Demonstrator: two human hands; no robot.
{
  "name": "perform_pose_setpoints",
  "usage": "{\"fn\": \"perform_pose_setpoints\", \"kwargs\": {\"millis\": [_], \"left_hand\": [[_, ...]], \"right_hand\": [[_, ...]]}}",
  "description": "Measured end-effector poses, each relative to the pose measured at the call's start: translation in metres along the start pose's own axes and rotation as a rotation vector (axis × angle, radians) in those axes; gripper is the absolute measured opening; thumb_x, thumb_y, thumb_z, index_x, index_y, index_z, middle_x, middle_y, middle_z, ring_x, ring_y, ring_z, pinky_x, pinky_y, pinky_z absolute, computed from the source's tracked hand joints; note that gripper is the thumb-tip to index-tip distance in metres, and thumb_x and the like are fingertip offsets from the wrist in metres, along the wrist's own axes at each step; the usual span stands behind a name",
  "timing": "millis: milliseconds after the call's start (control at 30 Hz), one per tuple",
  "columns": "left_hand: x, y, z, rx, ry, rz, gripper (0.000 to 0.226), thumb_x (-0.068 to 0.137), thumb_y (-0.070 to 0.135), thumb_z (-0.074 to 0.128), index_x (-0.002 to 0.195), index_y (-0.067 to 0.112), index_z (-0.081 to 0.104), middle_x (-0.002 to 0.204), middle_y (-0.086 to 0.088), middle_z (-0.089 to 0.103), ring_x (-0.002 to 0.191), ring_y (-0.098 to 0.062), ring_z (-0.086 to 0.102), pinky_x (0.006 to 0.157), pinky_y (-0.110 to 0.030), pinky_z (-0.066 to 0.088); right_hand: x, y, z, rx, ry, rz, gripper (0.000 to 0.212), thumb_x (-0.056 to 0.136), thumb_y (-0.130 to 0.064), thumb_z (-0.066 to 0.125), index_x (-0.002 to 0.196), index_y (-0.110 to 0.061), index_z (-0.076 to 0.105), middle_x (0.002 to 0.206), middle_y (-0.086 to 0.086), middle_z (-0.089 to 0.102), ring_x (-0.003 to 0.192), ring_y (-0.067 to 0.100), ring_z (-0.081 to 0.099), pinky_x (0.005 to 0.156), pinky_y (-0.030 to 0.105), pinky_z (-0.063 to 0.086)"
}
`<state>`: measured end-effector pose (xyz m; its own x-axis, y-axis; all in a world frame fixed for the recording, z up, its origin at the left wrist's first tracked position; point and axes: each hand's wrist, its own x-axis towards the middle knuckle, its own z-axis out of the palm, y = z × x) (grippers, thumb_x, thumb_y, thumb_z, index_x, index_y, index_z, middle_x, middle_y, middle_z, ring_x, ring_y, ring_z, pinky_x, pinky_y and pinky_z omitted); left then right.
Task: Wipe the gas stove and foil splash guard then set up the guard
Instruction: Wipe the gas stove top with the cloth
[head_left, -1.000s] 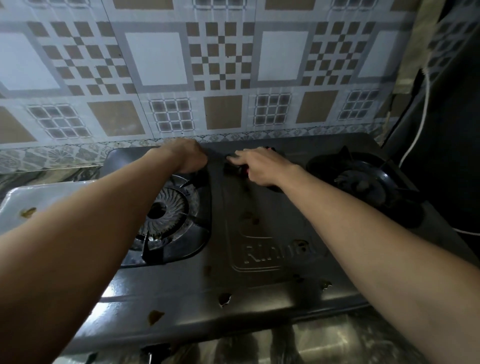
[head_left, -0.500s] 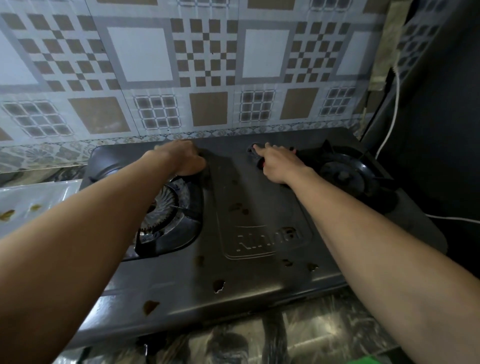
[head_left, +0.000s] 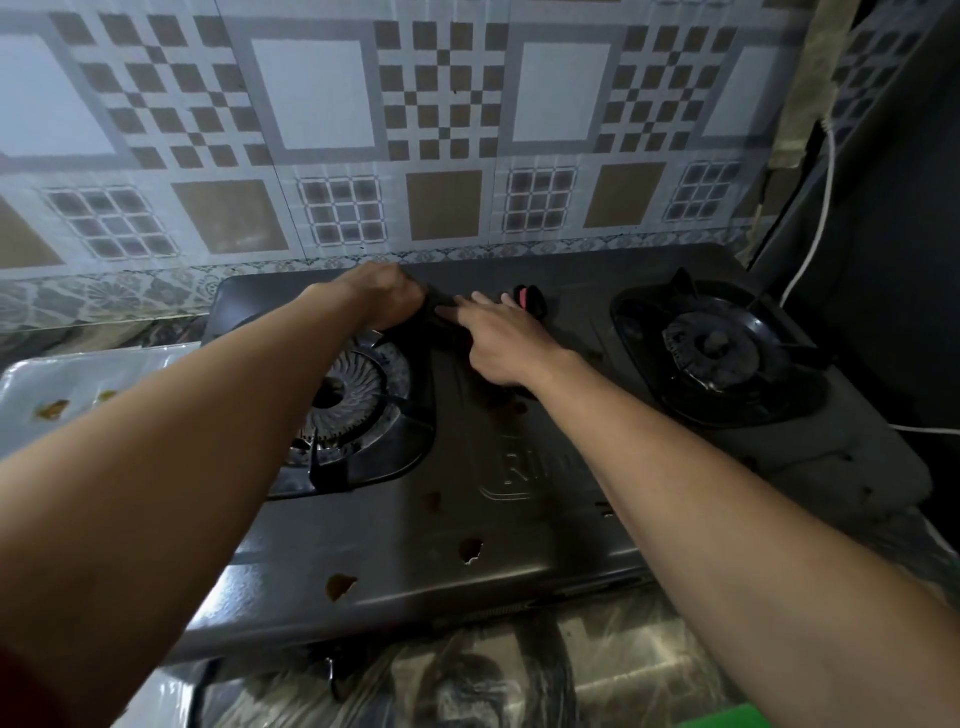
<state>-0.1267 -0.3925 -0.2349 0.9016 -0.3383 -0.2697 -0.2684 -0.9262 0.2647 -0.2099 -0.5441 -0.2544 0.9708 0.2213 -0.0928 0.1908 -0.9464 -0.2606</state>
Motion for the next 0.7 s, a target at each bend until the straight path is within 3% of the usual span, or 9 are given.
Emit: {"fn": "perform_pose_setpoints", "kwargs": {"millis": [100,200,300,433,533,600,700], "left_hand": [[-0.002,0.003,-0.002,-0.004,0.0,0.005,0.037,0.104,0.02,0.036,0.129,0.01,0.061,0.131,-0.02,0.06,0.118,-0.036,0.058,0.094,-0.037,0.045],[-0.003,0.002,-0.002,-0.016,0.006,0.009,0.038,0.099,0.033,0.04,0.118,0.014,0.067,0.13,-0.019,0.061,0.106,-0.033,0.056,0.086,-0.033,0.041],[-0.004,0.0,0.003,-0.029,0.0,0.016,0.047,0.099,0.046,0.043,0.129,0.017,0.064,0.138,-0.017,0.056,0.121,-0.034,0.053,0.098,-0.037,0.041],[-0.024,0.011,0.004,0.055,-0.046,0.135,0.057,0.093,0.065,0.046,0.14,0.034,0.054,0.141,-0.011,0.055,0.127,-0.033,0.051,0.105,-0.038,0.039],[-0.042,0.019,0.009,0.232,-0.07,0.151,0.095,0.068,0.092,0.045,0.147,0.039,0.042,0.142,-0.008,0.051,0.127,-0.033,0.051,0.105,-0.045,0.043],[-0.051,0.024,0.013,0.313,-0.076,0.149,0.105,0.062,0.096,0.045,0.151,0.041,0.032,0.152,-0.005,0.042,0.136,-0.032,0.043,0.109,-0.05,0.037],[-0.06,0.027,0.018,0.35,-0.069,0.117,0.103,0.068,0.089,0.05,0.155,0.04,0.025,0.162,-0.005,0.026,0.146,-0.03,0.03,0.114,-0.052,0.027]], "right_hand": [[-0.013,-0.003,0.005,-0.027,-0.038,-0.045,0.065,0.089,0.002,0.042,0.151,-0.015,0.035,0.163,0.006,0.021,0.151,0.021,0.01,0.122,0.044,0.002],[-0.027,0.003,0.008,0.022,-0.045,-0.045,0.054,0.099,-0.016,0.038,0.153,-0.02,0.033,0.163,0.004,0.02,0.151,0.018,0.009,0.122,0.041,-0.001],[-0.037,0.016,0.002,0.052,-0.046,0.016,0.048,0.106,-0.03,0.026,0.153,-0.022,0.03,0.163,0.003,0.019,0.151,0.017,0.009,0.122,0.042,-0.001],[-0.048,0.033,-0.012,0.063,-0.004,0.169,0.046,0.108,-0.026,0.03,0.153,-0.021,0.026,0.157,0.01,0.033,0.145,0.033,0.026,0.118,0.042,0.009],[-0.051,0.045,-0.015,0.027,-0.003,0.223,0.046,0.107,-0.023,0.033,0.153,-0.02,0.025,0.155,0.013,0.034,0.14,0.037,0.032,0.117,0.045,0.013],[-0.048,0.054,-0.015,0.019,-0.009,0.226,0.047,0.108,-0.023,0.031,0.154,-0.018,0.024,0.159,0.011,0.028,0.145,0.032,0.026,0.119,0.047,0.011],[-0.046,0.066,-0.013,-0.005,-0.033,0.232,0.05,0.109,-0.022,0.027,0.157,-0.017,0.017,0.164,0.007,0.014,0.151,0.023,0.01,0.121,0.049,0.004]]}}
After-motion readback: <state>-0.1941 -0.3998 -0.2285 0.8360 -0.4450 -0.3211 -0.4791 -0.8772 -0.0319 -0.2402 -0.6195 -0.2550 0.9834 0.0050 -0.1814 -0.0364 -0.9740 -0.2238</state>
